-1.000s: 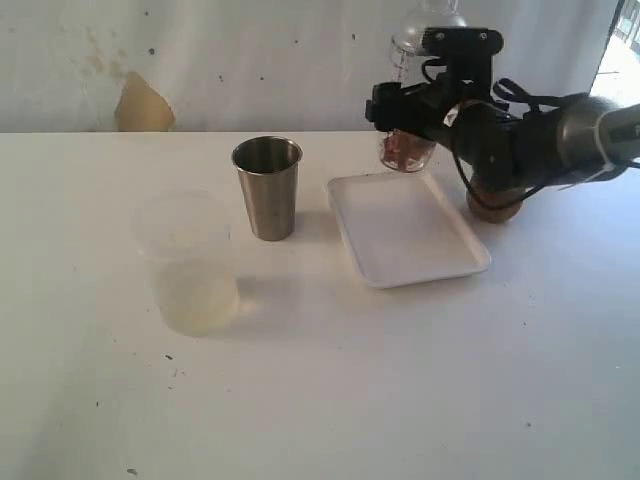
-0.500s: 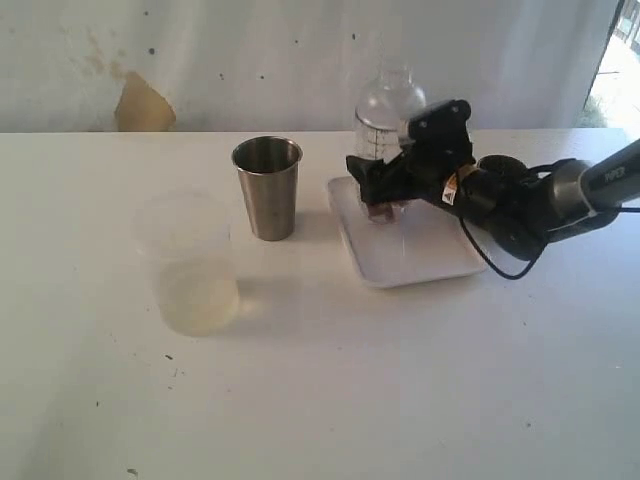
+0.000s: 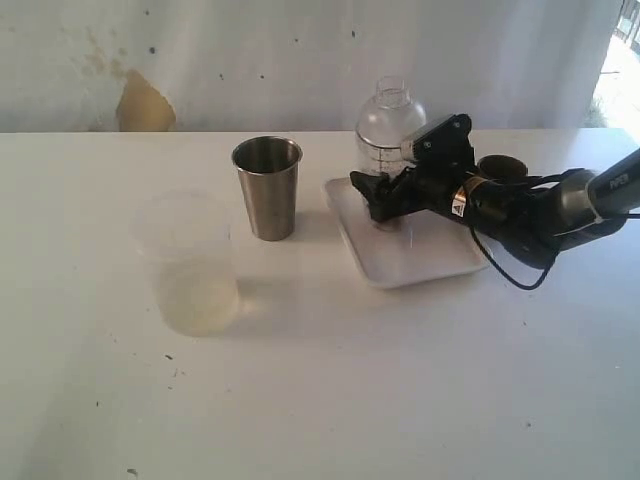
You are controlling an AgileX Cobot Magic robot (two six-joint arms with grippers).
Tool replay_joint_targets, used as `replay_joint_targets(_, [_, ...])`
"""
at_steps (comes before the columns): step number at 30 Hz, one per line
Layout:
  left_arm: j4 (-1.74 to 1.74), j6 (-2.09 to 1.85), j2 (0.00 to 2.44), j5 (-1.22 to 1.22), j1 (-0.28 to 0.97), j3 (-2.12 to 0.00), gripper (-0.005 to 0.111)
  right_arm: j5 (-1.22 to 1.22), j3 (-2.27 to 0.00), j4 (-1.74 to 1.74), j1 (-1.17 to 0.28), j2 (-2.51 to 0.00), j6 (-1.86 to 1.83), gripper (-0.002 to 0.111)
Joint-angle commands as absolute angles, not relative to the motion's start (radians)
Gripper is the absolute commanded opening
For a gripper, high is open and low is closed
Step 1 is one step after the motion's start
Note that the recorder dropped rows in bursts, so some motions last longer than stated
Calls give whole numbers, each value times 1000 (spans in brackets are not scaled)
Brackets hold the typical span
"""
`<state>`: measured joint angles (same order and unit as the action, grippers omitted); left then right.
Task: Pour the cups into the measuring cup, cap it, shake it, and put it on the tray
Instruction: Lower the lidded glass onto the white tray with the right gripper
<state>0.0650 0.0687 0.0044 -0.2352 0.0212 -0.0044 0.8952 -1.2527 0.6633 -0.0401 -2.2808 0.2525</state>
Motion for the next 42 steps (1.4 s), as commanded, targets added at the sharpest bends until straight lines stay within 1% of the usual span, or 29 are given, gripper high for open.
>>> replay_joint_targets(1, [66,71,0,-233,23,0,0,949,-1254,663,-35,-2277,258,0])
replay_joint_targets(3, [66,71,0,-233,23,0,0,954,-1254,663,-35,-2277,280,0])
replay_joint_targets(8, [66,71,0,-233,23,0,0,955,-1254,663,-35,-2277,481,0])
replay_joint_targets(10, [66,71,0,-233,23,0,0,964,-1254,663,-35,-2277,474,1])
replay_joint_targets(12, [66,71,0,-233,23,0,0,967,-1254,665,-35,-2277,464,4])
replay_joint_targets(14, [66,71,0,-233,23,0,0,967,-1254,670,-35,-2277,444,12])
replay_joint_targets(17, [66,71,0,-233,23,0,0,958,-1254,671,-35,-2277,434,32])
replay_joint_targets(20, [66,71,0,-233,23,0,0,953,-1254,672,-35,-2277,394,62])
replay_joint_targets(22, [66,71,0,-233,23,0,0,945,-1256,672,-35,-2277,386,80])
replay_joint_targets(24, [66,71,0,-233,23,0,0,941,-1256,672,-35,-2277,372,89])
replay_joint_targets(25, [66,71,0,-233,23,0,0,941,-1256,672,-35,-2277,365,92])
replay_joint_targets(42, [66,71,0,-233,23,0,0,939,-1256,672,-35,-2243,367,93])
